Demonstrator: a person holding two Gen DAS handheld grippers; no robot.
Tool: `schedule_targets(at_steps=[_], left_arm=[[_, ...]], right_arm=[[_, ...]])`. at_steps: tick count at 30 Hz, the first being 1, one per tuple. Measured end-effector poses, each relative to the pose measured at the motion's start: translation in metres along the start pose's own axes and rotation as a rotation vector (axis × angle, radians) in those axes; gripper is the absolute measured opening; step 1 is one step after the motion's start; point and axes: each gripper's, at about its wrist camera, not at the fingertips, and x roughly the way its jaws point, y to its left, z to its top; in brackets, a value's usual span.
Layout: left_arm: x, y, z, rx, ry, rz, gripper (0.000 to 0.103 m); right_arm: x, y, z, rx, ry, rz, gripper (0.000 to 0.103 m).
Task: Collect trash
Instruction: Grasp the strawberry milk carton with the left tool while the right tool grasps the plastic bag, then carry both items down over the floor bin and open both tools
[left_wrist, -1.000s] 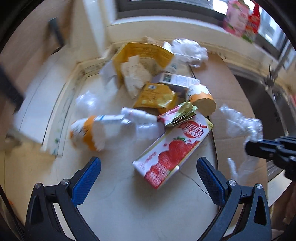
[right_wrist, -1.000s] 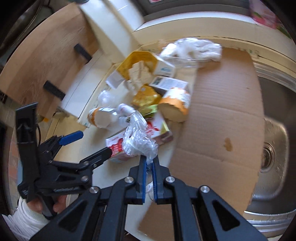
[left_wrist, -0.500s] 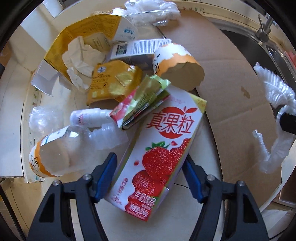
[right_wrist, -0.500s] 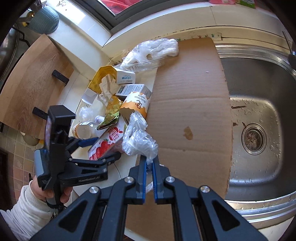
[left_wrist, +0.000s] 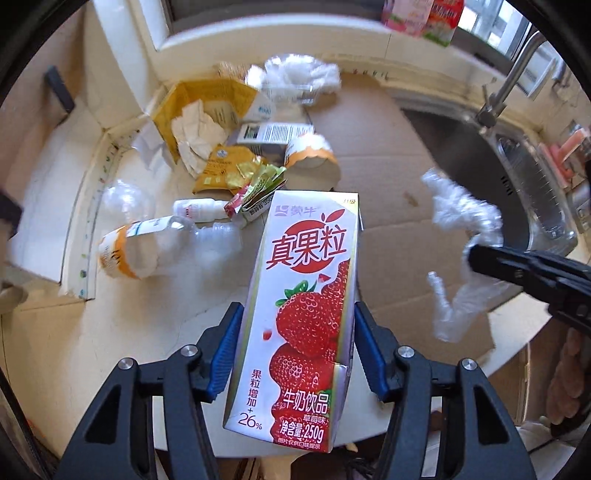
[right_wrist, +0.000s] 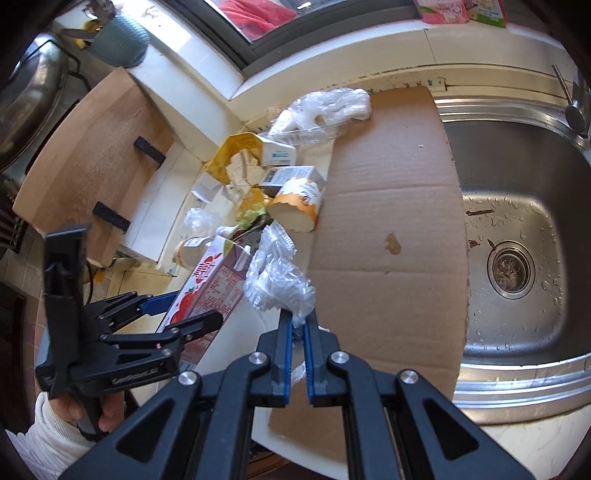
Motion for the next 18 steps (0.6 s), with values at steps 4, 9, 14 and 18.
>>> schedule_targets(at_steps=[4,9,14,18], left_arm=[[-0.043,-0.009,-0.015,-0.026,-0.090,-0.033,0.057],[-0.110,-0.017,-0.067,-0.033,-0.254,-0.054,0.057],[-0.153,-0.007,-0.138,-0.117,-0.352,-0.049,0.057],[-0.163,0.001,-0.193,-0.188,-0.365,-0.042,0.057]], right_arm=[[-0.016,0.025,-0.022,-0.047,-0.031,0.007,0.006],[-0.036,0.057,-0.056,-0.084,-0.054,0.017,0.006],[-0.052,0.091,-0.105,-0.111,-0.053,0.029,0.005],[-0.053,0.106,-0.150,-0.113,-0.013,0.032,0.005]])
